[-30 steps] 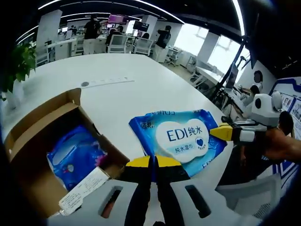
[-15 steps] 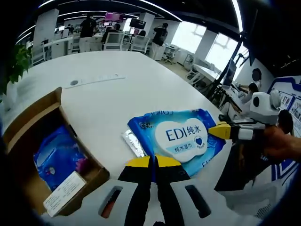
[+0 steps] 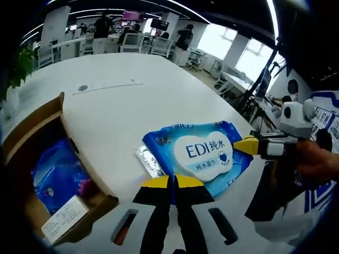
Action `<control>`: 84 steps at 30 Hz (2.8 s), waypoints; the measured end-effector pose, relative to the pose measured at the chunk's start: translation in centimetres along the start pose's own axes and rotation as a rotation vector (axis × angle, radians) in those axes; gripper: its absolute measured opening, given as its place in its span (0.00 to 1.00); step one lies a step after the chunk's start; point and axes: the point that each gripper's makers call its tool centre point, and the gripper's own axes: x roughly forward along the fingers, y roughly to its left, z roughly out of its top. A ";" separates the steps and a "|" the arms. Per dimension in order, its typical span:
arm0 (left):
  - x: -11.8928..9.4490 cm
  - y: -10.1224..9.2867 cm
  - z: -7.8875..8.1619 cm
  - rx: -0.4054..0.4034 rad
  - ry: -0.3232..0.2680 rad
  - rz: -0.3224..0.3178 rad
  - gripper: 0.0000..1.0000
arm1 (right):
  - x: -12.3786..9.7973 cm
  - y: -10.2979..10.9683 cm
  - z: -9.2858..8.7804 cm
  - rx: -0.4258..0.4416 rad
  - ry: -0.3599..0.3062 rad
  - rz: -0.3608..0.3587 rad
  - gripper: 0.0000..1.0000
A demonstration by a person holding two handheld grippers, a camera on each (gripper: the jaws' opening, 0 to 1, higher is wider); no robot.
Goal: Operate the shoe box by opening the lid, removing the specified soft item, and placing it in the target area until the item is outside and the box remains undamaged.
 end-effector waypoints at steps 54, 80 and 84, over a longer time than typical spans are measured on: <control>4.7 3.3 -1.5 -0.088 0.067 0.082 0.00 | 6.6 -4.6 -0.5 -0.055 0.134 -0.021 0.00; -0.2 4.2 -1.8 -0.033 0.035 0.101 0.01 | 3.6 -5.1 0.9 -0.060 0.061 -0.132 0.00; -1.3 4.0 -1.9 -0.033 0.015 0.090 0.01 | 3.0 -4.6 1.1 -0.064 0.049 -0.137 0.00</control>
